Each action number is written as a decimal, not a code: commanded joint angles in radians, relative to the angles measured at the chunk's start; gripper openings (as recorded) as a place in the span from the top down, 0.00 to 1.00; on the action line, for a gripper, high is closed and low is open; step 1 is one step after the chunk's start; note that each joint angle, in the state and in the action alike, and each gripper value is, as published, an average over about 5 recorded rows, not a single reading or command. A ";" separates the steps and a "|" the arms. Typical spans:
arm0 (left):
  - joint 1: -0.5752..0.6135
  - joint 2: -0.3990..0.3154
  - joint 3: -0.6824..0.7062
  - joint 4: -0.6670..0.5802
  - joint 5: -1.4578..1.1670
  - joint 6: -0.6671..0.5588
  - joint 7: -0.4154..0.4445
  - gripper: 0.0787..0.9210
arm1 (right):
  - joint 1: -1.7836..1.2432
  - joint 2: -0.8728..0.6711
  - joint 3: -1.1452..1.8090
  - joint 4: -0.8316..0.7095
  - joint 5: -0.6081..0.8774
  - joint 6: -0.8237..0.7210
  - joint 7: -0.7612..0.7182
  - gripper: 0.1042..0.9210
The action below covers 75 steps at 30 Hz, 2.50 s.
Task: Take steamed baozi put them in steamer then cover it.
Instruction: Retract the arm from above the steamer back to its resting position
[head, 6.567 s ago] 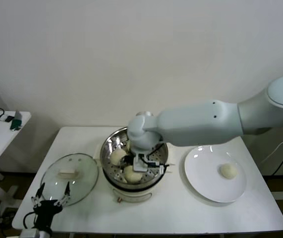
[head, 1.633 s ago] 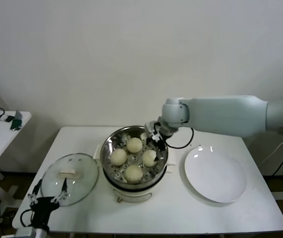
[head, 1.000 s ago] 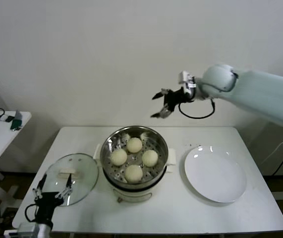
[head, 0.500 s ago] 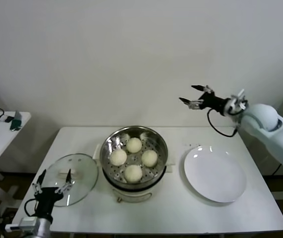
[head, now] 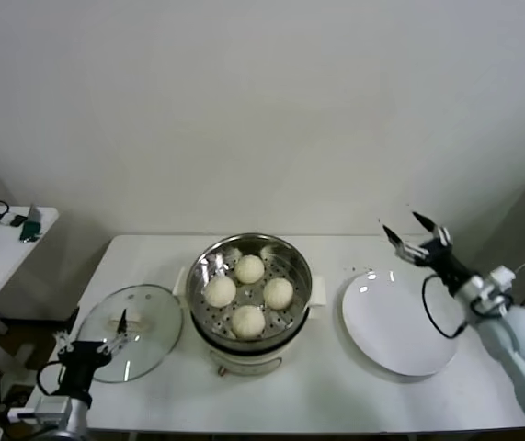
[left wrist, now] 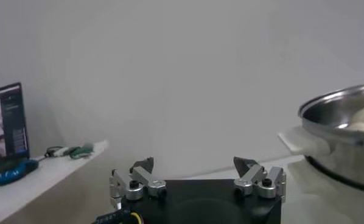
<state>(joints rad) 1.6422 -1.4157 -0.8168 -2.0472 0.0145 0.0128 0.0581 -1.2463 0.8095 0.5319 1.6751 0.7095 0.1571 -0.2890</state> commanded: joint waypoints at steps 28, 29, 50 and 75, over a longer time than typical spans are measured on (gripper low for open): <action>-0.122 0.140 0.032 0.581 1.252 -0.249 -0.534 0.12 | -0.484 0.476 0.119 0.158 -0.275 0.087 0.131 0.12; -0.126 0.142 0.033 0.581 1.250 -0.248 -0.527 0.12 | -0.486 0.477 0.119 0.156 -0.276 0.089 0.130 0.12; -0.259 0.161 0.078 0.602 1.283 -0.206 -0.430 0.12 | -0.496 0.493 0.120 0.116 -0.293 0.133 0.129 0.12; -0.372 0.160 0.119 0.733 1.344 -0.177 -0.411 0.14 | -0.502 0.499 0.121 0.096 -0.289 0.159 0.127 0.12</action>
<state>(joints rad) 1.3001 -1.2531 -0.7006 -1.3676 1.3364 -0.1665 -0.3544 -1.7490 1.3066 0.6537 1.7760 0.4217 0.3121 -0.1620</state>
